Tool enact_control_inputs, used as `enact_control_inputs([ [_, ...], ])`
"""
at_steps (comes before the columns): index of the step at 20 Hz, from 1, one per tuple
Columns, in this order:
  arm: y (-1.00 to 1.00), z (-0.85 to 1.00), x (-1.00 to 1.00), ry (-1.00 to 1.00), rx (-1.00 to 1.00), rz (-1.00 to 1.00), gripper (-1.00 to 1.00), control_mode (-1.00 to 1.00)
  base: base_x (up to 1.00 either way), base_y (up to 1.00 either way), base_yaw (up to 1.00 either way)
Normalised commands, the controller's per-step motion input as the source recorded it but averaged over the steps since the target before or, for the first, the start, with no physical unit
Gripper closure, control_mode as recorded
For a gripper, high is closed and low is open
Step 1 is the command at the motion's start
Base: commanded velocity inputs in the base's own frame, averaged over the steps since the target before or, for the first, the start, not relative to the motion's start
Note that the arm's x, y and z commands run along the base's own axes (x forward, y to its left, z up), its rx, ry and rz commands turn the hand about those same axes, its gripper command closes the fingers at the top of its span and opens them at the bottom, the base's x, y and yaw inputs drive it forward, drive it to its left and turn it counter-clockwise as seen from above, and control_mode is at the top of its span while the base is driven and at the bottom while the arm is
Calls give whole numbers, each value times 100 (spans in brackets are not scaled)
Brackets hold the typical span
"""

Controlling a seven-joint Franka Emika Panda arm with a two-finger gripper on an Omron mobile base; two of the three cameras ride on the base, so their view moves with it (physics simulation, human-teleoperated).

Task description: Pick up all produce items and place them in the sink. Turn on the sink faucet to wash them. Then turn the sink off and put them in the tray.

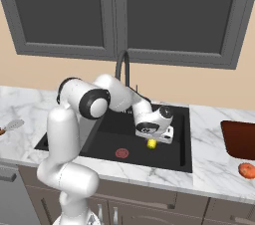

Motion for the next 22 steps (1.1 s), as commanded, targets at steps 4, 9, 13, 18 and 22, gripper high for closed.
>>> enact_control_inputs([
  [4,-25,-2,3,-1,1,18,100,-100,0,0,0],
  [9,3,-7,16,0,0,6,100,-100,0,0,0],
  [13,6,-17,14,0,0,5,100,-100,0,0,0],
  [18,0,-20,8,0,0,7,100,-100,0,0,0],
  [22,0,-21,6,0,0,8,100,-100,0,0,0],
])
